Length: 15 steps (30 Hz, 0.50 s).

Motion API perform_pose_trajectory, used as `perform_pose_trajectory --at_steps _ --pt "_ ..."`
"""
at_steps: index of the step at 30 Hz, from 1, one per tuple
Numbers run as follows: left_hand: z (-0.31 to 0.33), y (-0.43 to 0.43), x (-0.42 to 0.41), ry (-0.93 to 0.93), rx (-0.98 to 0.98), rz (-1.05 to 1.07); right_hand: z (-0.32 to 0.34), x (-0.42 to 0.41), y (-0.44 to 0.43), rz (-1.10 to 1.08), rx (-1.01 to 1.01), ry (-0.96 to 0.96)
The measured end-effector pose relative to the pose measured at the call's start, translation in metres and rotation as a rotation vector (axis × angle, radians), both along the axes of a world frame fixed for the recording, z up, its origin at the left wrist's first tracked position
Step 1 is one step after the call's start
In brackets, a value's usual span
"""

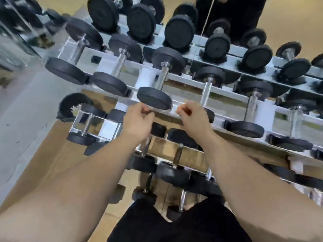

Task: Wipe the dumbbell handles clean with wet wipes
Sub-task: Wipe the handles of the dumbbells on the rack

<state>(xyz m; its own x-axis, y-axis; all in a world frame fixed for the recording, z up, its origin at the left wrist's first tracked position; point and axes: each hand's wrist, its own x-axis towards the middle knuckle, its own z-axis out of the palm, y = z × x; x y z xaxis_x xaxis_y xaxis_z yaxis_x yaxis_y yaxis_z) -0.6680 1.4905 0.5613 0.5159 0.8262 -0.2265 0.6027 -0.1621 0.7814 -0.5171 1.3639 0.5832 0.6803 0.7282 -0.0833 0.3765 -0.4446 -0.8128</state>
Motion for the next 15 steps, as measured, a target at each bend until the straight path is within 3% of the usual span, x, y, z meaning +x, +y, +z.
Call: perform_pose_trajectory --at_steps 7,15 --pt "0.027 0.027 -0.078 0.032 -0.016 -0.032 0.023 -0.078 0.024 -0.122 0.014 0.111" --pt "0.026 0.048 -0.082 0.071 -0.015 -0.093 0.014 -0.084 0.037 -0.190 0.037 0.264"
